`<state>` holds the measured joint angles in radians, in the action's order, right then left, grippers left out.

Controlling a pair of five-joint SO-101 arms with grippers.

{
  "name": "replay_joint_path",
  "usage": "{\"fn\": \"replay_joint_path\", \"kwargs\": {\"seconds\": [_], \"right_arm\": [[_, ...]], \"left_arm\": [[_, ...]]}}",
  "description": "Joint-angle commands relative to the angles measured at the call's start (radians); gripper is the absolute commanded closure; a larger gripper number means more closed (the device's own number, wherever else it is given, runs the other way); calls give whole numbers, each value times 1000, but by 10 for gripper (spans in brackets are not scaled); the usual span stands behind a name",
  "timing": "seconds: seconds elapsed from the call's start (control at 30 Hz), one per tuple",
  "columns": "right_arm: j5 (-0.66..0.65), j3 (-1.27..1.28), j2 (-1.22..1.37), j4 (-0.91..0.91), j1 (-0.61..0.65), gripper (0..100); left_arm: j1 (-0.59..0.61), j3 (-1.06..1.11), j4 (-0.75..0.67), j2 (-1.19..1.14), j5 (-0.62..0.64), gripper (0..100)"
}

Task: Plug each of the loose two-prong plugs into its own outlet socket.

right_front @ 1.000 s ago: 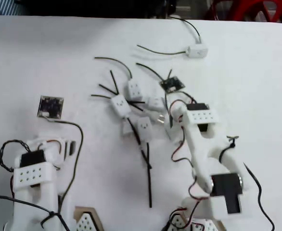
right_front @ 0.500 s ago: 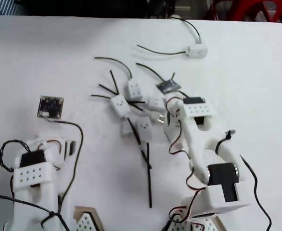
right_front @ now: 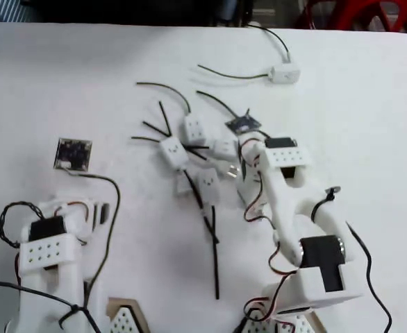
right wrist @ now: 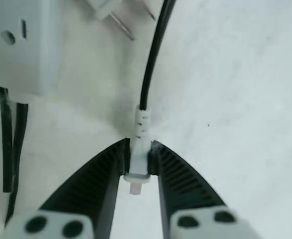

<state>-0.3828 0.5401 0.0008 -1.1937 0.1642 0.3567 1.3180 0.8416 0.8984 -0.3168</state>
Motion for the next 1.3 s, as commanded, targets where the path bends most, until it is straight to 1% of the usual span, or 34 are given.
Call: {"fn": "replay_joint_path", "kwargs": {"seconds": [0.0, 0.13, 0.27, 0.33, 0.4, 0.5, 0.6, 0.7, 0.8, 0.87, 0.97, 1.03, 1.2, 1.27], "right_arm": [[0, -54, -145, -54, 8, 982], [0, -48, -337, -96, 8, 982], [9, -17, -503, -88, 10, 982], [14, 17, -573, -88, 39, 981], [64, 58, -639, -77, 70, 981], [118, 138, -739, 4, 114, 981], [166, 242, -832, 136, 160, 981], [233, 338, -909, 282, 208, 981], [298, 422, -955, 421, 259, 981], [330, 463, -963, 501, 288, 981], [382, 509, -961, 593, 317, 981], [411, 540, -969, 642, 335, 981], [466, 586, -970, 708, 352, 981], [486, 589, -970, 708, 354, 981]], "left_arm": [[4, -6, -20, 25, 3, 758], [4, -6, -20, 25, 3, 758], [4, -6, -21, 25, 3, 758], [4, -6, -21, 25, 3, 758], [4, -6, -21, 25, 3, 758], [4, -8, -21, 25, 6, 758], [2, -9, -26, 25, 9, 758], [2, -11, -64, 25, 11, 758], [2, -61, -68, 25, 14, 758], [1, -117, -52, 25, 54, 757], [-42, -184, -48, 25, 137, 756], [-93, -215, -48, 25, 158, 756], [-220, -262, -60, 25, 160, 756], [-263, -265, -92, 25, 160, 756]]}}
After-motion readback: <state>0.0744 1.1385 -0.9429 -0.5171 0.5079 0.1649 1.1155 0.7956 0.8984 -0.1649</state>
